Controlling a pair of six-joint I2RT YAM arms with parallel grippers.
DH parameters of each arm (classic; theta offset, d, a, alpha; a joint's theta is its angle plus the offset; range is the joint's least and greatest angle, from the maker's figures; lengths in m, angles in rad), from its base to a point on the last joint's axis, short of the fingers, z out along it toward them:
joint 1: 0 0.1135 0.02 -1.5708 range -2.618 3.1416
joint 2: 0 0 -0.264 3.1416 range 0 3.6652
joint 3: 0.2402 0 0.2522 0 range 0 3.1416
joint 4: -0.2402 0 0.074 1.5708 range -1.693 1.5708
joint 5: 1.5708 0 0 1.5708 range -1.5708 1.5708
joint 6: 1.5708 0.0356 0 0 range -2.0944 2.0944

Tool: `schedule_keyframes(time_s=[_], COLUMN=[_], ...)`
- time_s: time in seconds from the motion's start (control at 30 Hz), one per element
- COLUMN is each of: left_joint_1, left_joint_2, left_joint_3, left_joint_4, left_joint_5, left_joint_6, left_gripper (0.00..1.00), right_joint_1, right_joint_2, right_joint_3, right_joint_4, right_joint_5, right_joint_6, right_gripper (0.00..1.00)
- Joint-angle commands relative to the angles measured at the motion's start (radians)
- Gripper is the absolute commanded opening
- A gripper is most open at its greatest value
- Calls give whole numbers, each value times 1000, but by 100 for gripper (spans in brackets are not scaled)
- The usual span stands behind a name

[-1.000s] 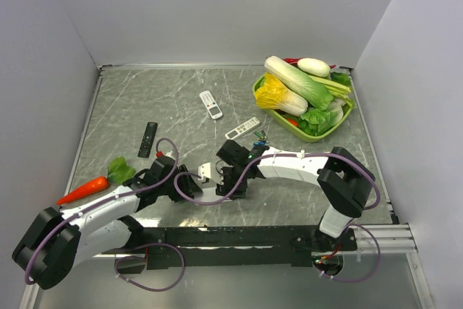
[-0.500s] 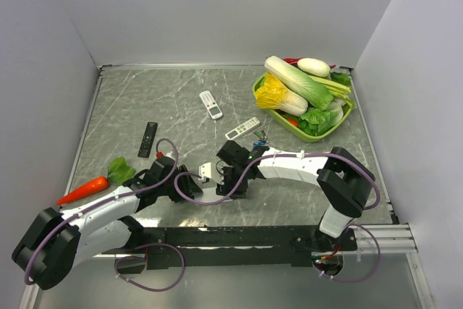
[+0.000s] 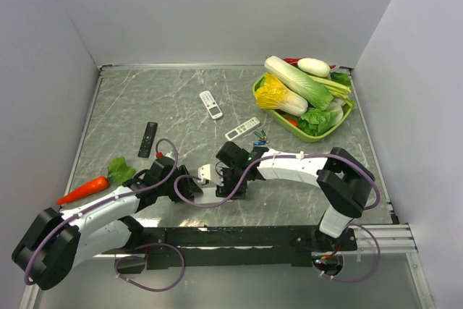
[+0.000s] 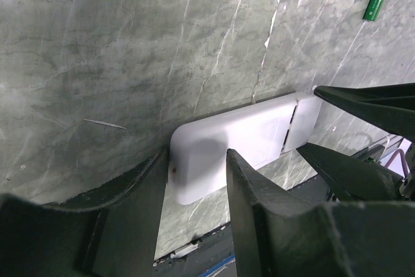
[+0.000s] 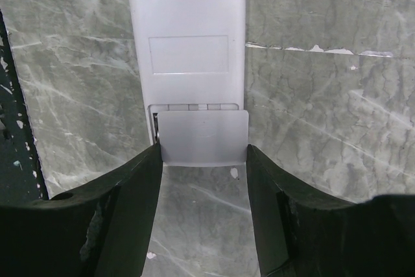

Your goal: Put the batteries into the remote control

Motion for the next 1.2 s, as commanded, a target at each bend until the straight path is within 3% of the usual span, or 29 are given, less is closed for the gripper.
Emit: schedule_keyframes(time_s=[0.0,0.73,1.17], left_joint_1=[-7,-7,-10], left_joint_2=[2,-8,-26], left_joint_3=[-19,-15,-22], left_joint_4=[-2,1,-2], left_joint_5=[12,23,18], left_joint_6=[-4,-9,-24], left_gripper=[46,41,40], right_joint_1=[9,14,22], right_joint_2=[-11,-29,-31], right_joint_3=[-18,3,28], right_joint_4=[3,-20,-17], right_joint_5=[-29,-43,-6], right_joint_6=[-25,37,153], right_gripper=[60,66,66])
